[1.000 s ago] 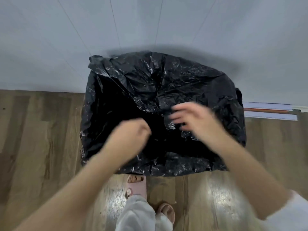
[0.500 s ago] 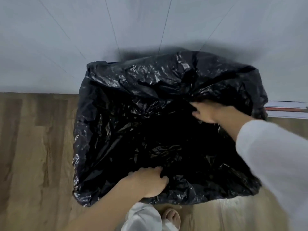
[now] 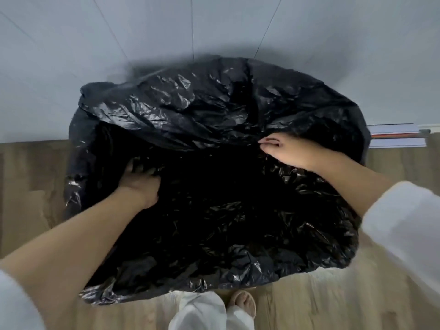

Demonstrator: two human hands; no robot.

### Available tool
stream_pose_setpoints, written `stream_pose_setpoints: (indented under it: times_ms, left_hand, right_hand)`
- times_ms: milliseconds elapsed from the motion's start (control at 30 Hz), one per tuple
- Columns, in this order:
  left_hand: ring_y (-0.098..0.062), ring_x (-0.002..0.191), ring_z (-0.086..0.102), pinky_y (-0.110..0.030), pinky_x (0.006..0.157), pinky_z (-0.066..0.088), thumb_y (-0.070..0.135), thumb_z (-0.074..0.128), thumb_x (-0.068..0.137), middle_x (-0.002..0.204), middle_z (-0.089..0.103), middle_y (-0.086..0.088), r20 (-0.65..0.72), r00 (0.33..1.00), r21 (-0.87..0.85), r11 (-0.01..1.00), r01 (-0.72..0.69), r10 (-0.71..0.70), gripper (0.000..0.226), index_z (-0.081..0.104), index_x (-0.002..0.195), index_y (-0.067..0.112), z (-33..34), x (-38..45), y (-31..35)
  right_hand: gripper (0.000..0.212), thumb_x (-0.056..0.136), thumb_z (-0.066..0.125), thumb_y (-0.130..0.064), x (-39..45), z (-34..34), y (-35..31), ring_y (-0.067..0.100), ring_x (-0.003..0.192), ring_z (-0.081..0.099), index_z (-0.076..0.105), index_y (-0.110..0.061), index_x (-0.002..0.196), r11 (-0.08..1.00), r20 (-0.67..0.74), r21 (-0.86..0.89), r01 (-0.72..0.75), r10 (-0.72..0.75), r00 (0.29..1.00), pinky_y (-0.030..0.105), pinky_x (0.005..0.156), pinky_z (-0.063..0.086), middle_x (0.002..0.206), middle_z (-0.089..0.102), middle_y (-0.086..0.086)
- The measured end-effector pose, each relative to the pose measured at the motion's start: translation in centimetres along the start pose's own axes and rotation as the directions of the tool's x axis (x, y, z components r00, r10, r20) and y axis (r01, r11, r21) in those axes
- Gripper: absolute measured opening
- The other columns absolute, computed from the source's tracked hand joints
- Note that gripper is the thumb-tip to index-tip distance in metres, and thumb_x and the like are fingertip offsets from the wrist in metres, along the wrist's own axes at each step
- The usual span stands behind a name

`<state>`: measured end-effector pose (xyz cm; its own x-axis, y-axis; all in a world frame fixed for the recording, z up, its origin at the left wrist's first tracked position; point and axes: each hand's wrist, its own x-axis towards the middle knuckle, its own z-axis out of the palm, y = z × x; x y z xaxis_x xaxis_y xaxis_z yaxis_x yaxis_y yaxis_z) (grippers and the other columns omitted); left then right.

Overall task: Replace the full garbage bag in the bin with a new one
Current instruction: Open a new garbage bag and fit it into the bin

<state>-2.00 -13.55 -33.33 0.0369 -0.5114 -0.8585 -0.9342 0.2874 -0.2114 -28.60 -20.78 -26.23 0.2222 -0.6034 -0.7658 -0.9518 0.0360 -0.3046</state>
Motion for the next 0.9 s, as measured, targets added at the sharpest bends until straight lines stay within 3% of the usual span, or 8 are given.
stream_pose_setpoints:
  times_ms: [67,167,267,300,433,600,700,900]
  left_hand:
    - [-0.027,0.113,0.059,-0.041,0.101,0.039,0.034,0.038,0.090,0.123,0.063,-0.010,-0.242,0.968,-0.158,0.982,-0.108,0.068,0.039,0.054,0.124,0.025,-1.3,-2.0,1.2]
    - [-0.032,0.065,0.068,-0.035,0.058,0.052,0.031,0.045,0.079,0.067,0.071,-0.014,-0.883,0.469,-0.191,0.915,-0.357,-0.001,0.031,0.072,0.085,0.015,-2.8,-5.7,1.0]
    - [-0.035,0.091,0.044,-0.043,0.076,0.031,0.031,0.050,0.076,0.095,0.056,-0.021,-0.978,0.175,-0.160,0.952,-0.262,-0.116,0.033,0.054,0.100,0.009,-3.4,-6.5,-1.7]
    - [-0.035,0.096,0.040,-0.045,0.083,0.029,0.033,0.050,0.075,0.102,0.054,-0.022,-0.970,0.195,-0.192,0.949,-0.249,-0.145,0.039,0.050,0.105,0.008,-3.8,-6.3,-2.6]
    - [0.001,0.090,0.059,-0.034,0.103,0.041,0.036,0.054,0.074,0.088,0.072,0.022,-0.889,0.407,-0.443,0.611,-0.656,-0.208,0.020,0.067,0.089,0.037,-6.0,-5.4,-5.7]
    - [0.014,0.067,0.056,-0.012,0.071,0.043,0.031,0.060,0.078,0.063,0.063,0.034,-0.608,0.384,-0.667,0.184,-0.722,-0.695,0.011,0.055,0.073,0.040,-7.3,-3.6,-7.1]
    - [0.015,0.089,0.050,-0.017,0.088,0.041,0.031,0.064,0.075,0.094,0.055,0.018,-0.673,0.349,-0.641,0.279,-0.715,-0.652,0.037,0.041,0.100,0.043,-6.6,-3.7,-6.7]
    - [-0.014,0.128,0.039,-0.012,0.107,0.031,0.048,0.072,0.059,0.129,0.039,0.013,-0.726,0.522,-0.685,0.410,-0.602,-0.447,0.073,0.026,0.113,0.065,-5.5,-3.0,-8.1]
  right_hand:
    - [0.040,0.093,0.039,-0.044,-1.2,-0.8,-1.4,0.016,0.123,0.047,0.049,-0.028,0.128,0.992,0.054,0.127,0.010,-0.017,0.998,0.026,0.093,0.036,0.138,0.049,-0.007]
    - [0.026,0.090,0.049,-0.033,-5.7,-2.1,-3.7,0.001,0.090,0.066,0.070,-0.020,0.098,0.911,-0.098,0.326,0.255,-0.236,0.967,0.014,0.081,0.048,0.095,0.073,-0.012]
    - [0.033,0.084,0.047,-0.030,-8.4,-3.9,-1.8,0.010,0.087,0.065,0.070,-0.009,0.094,0.878,-0.630,0.014,0.479,-0.364,0.686,0.014,0.078,0.046,0.085,0.073,0.003]
    - [0.042,0.081,0.046,-0.034,-8.2,-4.2,-0.5,0.014,0.101,0.061,0.064,-0.008,0.110,0.907,-0.673,-0.186,0.377,-0.397,0.623,0.022,0.090,0.044,0.104,0.069,0.010]
    - [0.096,0.068,0.054,-0.054,-4.0,-2.5,4.2,0.041,0.140,0.015,0.014,-0.016,0.147,0.947,-0.396,-0.291,0.136,-0.249,0.884,0.056,0.114,0.020,0.156,0.010,0.015]
    - [0.037,0.092,0.051,-0.018,-1.3,-3.9,4.0,0.025,0.122,0.047,0.049,-0.017,0.129,0.963,-0.570,0.184,0.197,-0.059,0.820,0.030,0.105,0.033,0.132,0.051,0.013]
    - [0.041,0.098,0.032,-0.031,-0.3,-4.6,4.4,0.018,0.065,0.042,0.043,-0.019,0.060,0.893,-0.553,0.432,0.126,0.152,0.819,0.029,0.064,0.032,0.067,0.045,0.007]
    - [0.038,0.098,0.032,-0.011,1.3,-3.3,8.3,0.018,0.084,0.036,0.057,0.017,0.099,0.833,-0.374,0.519,-0.191,0.423,0.825,0.022,0.065,0.025,0.091,0.042,0.015]
